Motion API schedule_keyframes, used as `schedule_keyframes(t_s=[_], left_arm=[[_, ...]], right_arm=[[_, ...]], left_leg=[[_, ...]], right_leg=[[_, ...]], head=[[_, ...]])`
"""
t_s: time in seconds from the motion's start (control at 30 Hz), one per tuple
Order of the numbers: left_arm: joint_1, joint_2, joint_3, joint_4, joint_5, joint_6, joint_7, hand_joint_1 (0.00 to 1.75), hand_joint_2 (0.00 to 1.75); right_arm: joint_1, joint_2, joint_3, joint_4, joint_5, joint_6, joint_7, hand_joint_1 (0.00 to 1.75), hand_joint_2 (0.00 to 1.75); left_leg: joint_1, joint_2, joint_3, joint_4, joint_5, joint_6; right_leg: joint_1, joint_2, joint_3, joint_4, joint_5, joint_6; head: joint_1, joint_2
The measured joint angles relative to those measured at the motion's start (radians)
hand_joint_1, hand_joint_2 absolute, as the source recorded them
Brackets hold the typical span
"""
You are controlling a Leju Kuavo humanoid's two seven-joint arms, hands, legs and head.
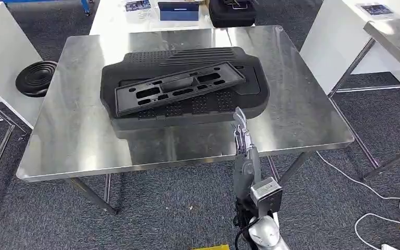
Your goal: Take the parts from the cabinet and place them on the table.
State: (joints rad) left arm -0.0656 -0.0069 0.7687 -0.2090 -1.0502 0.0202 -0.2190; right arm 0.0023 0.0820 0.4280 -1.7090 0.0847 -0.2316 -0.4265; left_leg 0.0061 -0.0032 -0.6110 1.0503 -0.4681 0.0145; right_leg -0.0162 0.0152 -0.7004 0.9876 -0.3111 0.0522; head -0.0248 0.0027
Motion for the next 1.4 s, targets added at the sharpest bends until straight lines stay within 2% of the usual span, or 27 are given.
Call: schedule_keyframes(t_s=[0.07, 0.1, 0.13, 0.2, 0.27, 0.3, 0.33, 0.4, 0.43, 0.47, 0.57, 0.6, 0.67, 0.73, 0.77, 0.83, 0.9, 0.93, 0.97, 1.1, 1.13, 1.17, 1.23, 1.27, 1.3, 1.33, 1.4], left_arm=[[0.001, -0.005, 0.003, 0.0, 0.0, -0.002, 0.0, 0.0, 0.0], [0.001, -0.015, 0.005, 0.001, 0.0, -0.002, -0.002, 0.0, 0.0], [0.001, -0.015, 0.007, 0.001, 0.0, -0.003, -0.005, 0.0, 0.0], [0.002, -0.023, 0.011, 0.001, 0.0, -0.003, -0.011, 0.0, 0.0], [0.004, -0.032, 0.016, 0.001, 0.0, -0.006, -0.02, 0.0, 0.0], [0.005, -0.035, 0.017, 0.001, -0.001, -0.008, -0.023, 0.0, 0.0], [0.007, -0.039, 0.017, 0.001, -0.003, -0.008, -0.027, 0.0, 0.0], [0.007, -0.047, 0.017, 0.001, -0.005, -0.007, -0.029, 0.0, 0.0], [0.007, -0.047, 0.018, 0.0, -0.005, -0.005, -0.029, 0.0, 0.0], [0.008, -0.049, 0.018, 0.001, -0.007, -0.002, -0.029, 0.0, 0.0], [0.008, -0.051, 0.02, 0.001, -0.008, 0.0, -0.027, 0.0, 0.0], [0.008, -0.053, 0.022, 0.002, -0.008, 0.0, -0.026, 0.0, 0.0], [0.01, -0.055, 0.024, 0.002, -0.01, 0.0, -0.024, 0.0, 0.0], [0.01, -0.055, 0.024, 0.002, -0.013, 0.0, -0.024, 0.0, 0.0], [0.01, -0.055, 0.024, 0.002, -0.015, 0.0, -0.026, 0.0, 0.0], [0.011, -0.055, 0.025, 0.002, -0.017, 0.0, -0.027, 0.0, 0.0], [0.01, -0.054, 0.025, 0.002, -0.017, 0.0, -0.03, 0.0, 0.0], [0.008, -0.053, 0.025, 0.002, -0.017, 0.0, -0.03, 0.0, 0.0], [0.007, -0.053, 0.025, 0.002, -0.017, 0.0, -0.032, 0.0, 0.0], [0.007, -0.054, 0.026, 0.002, -0.017, 0.0, -0.039, 0.0, 0.0], [0.006, -0.054, 0.026, 0.002, -0.017, 0.0, -0.039, 0.0, 0.0], [0.006, -0.054, 0.026, 0.002, -0.017, -0.001, -0.039, 0.0, 0.0], [0.007, -0.053, 0.027, 0.002, -0.019, -0.003, -0.039, 0.0, 0.0], [0.007, -0.053, 0.027, 0.002, -0.024, -0.006, -0.037, 0.0, 0.0], [0.007, -0.053, 0.027, 0.002, -0.026, -0.008, -0.035, 0.0, 0.0], [0.007, -0.053, 0.027, 0.002, -0.027, -0.008, -0.035, 0.0, 0.0], [0.008, -0.053, 0.027, 0.002, -0.029, -0.008, -0.034, 0.0, 0.0]], right_arm=[[0.014, 0.0, -0.008, -0.019, 0.017, -0.014, -0.004, 0.0, 0.0], [0.021, 0.0, -0.014, -0.028, 0.024, -0.021, -0.005, 0.0, 0.0], [0.027, -0.001, -0.019, -0.036, 0.029, -0.023, -0.006, 0.0, 0.0], [0.037, -0.006, -0.024, -0.048, 0.035, -0.029, -0.006, 0.0, 0.0], [0.052, -0.008, -0.033, -0.055, 0.039, -0.03, -0.006, 0.0, 0.0], [0.059, -0.009, -0.037, -0.057, 0.041, -0.031, -0.007, 0.0, 0.0], [0.063, -0.01, -0.038, -0.06, 0.043, -0.031, -0.007, 0.0, 0.0], [0.066, -0.01, -0.04, -0.069, 0.047, -0.032, -0.011, 0.0, 0.0], [0.065, -0.01, -0.041, -0.074, 0.051, -0.032, -0.013, 0.0, 0.0], [0.07, -0.008, -0.042, -0.078, 0.056, -0.033, -0.017, 0.0, 0.0], [0.084, -0.008, -0.049, -0.084, 0.066, -0.04, -0.026, 0.0, 0.0], [0.09, -0.008, -0.05, -0.089, 0.07, -0.041, -0.03, 0.0, 0.0], [0.102, -0.003, -0.05, -0.098, 0.075, -0.041, -0.037, 0.0, 0.0], [0.114, -0.002, -0.052, -0.103, 0.087, -0.044, -0.041, 0.0, 0.0], [0.12, 0.0, -0.053, -0.103, 0.092, -0.046, -0.043, 0.0, 0.0], [0.128, 0.003, -0.057, -0.103, 0.098, -0.048, -0.045, 0.0, 0.0], [0.132, 0.006, -0.061, -0.105, 0.098, -0.049, -0.045, 0.0, 0.0], [0.132, 0.008, -0.061, -0.106, 0.098, -0.049, -0.046, 0.0, 0.0], [0.133, 0.009, -0.063, -0.108, 0.099, -0.049, -0.046, 0.0, 0.0], [0.137, 0.012, -0.064, -0.114, 0.101, -0.05, -0.048, 0.0, 0.0], [0.137, 0.012, -0.064, -0.115, 0.101, -0.05, -0.048, 0.0, 0.0], [0.137, 0.012, -0.065, -0.117, 0.101, -0.051, -0.048, 0.0, 0.0], [0.138, 0.012, -0.067, -0.12, 0.101, -0.052, -0.048, 0.0, 0.0], [0.14, 0.012, -0.07, -0.12, 0.101, -0.053, -0.048, 0.0, 0.0], [0.143, 0.011, -0.071, -0.12, 0.1, -0.053, -0.048, 0.0, 0.0], [0.147, 0.011, -0.072, -0.12, 0.1, -0.055, -0.048, 0.0, 0.0], [0.15, 0.011, -0.074, -0.125, 0.098, -0.056, -0.048, 0.0, 0.0]], left_leg=[[-0.003, 0.0, 0.002, -0.004, 0.008, 0.009], [0.011, 0.004, 0.006, -0.014, 0.02, 0.016], [0.012, 0.006, 0.005, -0.017, 0.024, 0.021], [0.013, 0.007, -0.005, -0.017, 0.031, 0.024], [0.014, 0.01, -0.018, -0.017, 0.04, 0.02], [0.015, 0.01, -0.024, -0.016, 0.045, 0.015], [0.018, 0.011, -0.03, -0.016, 0.049, 0.01], [0.024, 0.01, -0.037, -0.015, 0.058, -0.003], [0.023, 0.011, -0.038, -0.014, 0.063, -0.011], [0.018, 0.011, -0.039, -0.015, 0.064, -0.019], [0.024, 0.011, -0.031, -0.031, 0.082, -0.044], [0.028, 0.01, -0.035, -0.029, 0.081, -0.05], [0.029, 0.01, -0.06, 0.04, 0.0, -0.047], [0.028, 0.005, -0.111, 0.205, -0.103, -0.048], [0.028, 0.003, -0.124, 0.264, -0.128, -0.048], [0.028, 0.003, -0.089, 0.246, -0.114, -0.046], [0.028, 0.003, 0.031, 0.074, -0.054, -0.041], [0.028, 0.002, 0.08, -0.002, -0.053, -0.037], [0.019, -0.001, 0.077, -0.004, -0.048, -0.034], [0.012, -0.001, 0.059, -0.01, -0.02, 0.001], [0.014, 0.003, 0.049, -0.011, -0.01, 0.009], [0.014, 0.004, 0.037, -0.011, -0.002, 0.019], [0.012, 0.005, 0.012, -0.011, 0.015, 0.023], [0.01, 0.007, -0.001, -0.01, 0.024, 0.023], [0.009, 0.007, -0.011, -0.01, 0.031, 0.023], [0.009, 0.008, -0.021, -0.01, 0.039, 0.022], [0.009, 0.007, -0.037, -0.01, 0.053, 0.017]], right_leg=[[-0.002, -0.001, 0.002, -0.003, 0.005, 0.007], [-0.006, -0.002, -0.007, 0.007, -0.002, 0.008], [-0.003, -0.003, -0.02, 0.04, -0.038, 0.002], [-0.005, -0.004, -0.072, 0.196, -0.13, -0.009], [-0.008, -0.004, -0.108, 0.333, -0.197, -0.006], [-0.009, -0.005, -0.09, 0.331, -0.204, 0.003], [-0.012, -0.005, -0.044, 0.279, -0.197, 0.012], [-0.018, -0.011, 0.101, 0.087, -0.17, 0.032], [-0.021, -0.018, 0.145, 0.022, -0.177, 0.032], [-0.01, -0.012, 0.14, 0.019, -0.162, 0.023], [-0.003, -0.011, 0.131, 0.029, -0.151, -0.006], [-0.013, -0.012, 0.133, 0.023, -0.141, -0.019], [-0.016, -0.014, 0.125, 0.023, -0.129, -0.037], [-0.008, -0.016, 0.113, 0.024, -0.12, -0.047], [-0.004, -0.016, 0.107, 0.024, -0.116, -0.048], [-0.001, -0.016, 0.096, 0.026, -0.108, -0.045], [-0.001, -0.014, 0.087, 0.03, -0.101, -0.039], [-0.001, -0.014, 0.085, 0.035, -0.098, -0.034], [0.012, -0.014, 0.082, 0.036, -0.095, -0.028], [0.004, -0.014, 0.074, 0.027, -0.074, 0.004], [-0.001, -0.014, 0.058, 0.043, -0.094, 0.003], [-0.001, -0.014, 0.036, 0.086, -0.139, -0.007], [-0.001, -0.014, -0.015, 0.238, -0.228, -0.02], [-0.001, -0.014, -0.033, 0.31, -0.259, -0.018], [-0.001, -0.014, -0.032, 0.334, -0.265, -0.012], [-0.001, -0.014, -0.005, 0.313, -0.257, -0.004], [0.0, -0.015, 0.106, 0.163, -0.215, 0.009]], head=[[-0.001, 0.0], [-0.001, 0.0], [0.002, 0.0], [0.005, 0.0], [0.005, 0.0], [0.005, 0.0], [0.005, 0.0], [0.005, 0.0], [0.006, 0.0], [0.005, 0.0], [0.003, 0.0], [0.005, 0.0], [0.002, 0.0], [0.001, 0.0], [0.002, 0.0], [0.002, 0.0], [0.002, 0.0], [0.001, 0.0], [0.003, 0.0], [0.009, 0.0], [0.006, 0.0], [0.012, 0.0], [0.013, 0.0], [0.013, 0.0], [0.012, 0.0], [0.013, 0.0], [0.013, 0.0]])
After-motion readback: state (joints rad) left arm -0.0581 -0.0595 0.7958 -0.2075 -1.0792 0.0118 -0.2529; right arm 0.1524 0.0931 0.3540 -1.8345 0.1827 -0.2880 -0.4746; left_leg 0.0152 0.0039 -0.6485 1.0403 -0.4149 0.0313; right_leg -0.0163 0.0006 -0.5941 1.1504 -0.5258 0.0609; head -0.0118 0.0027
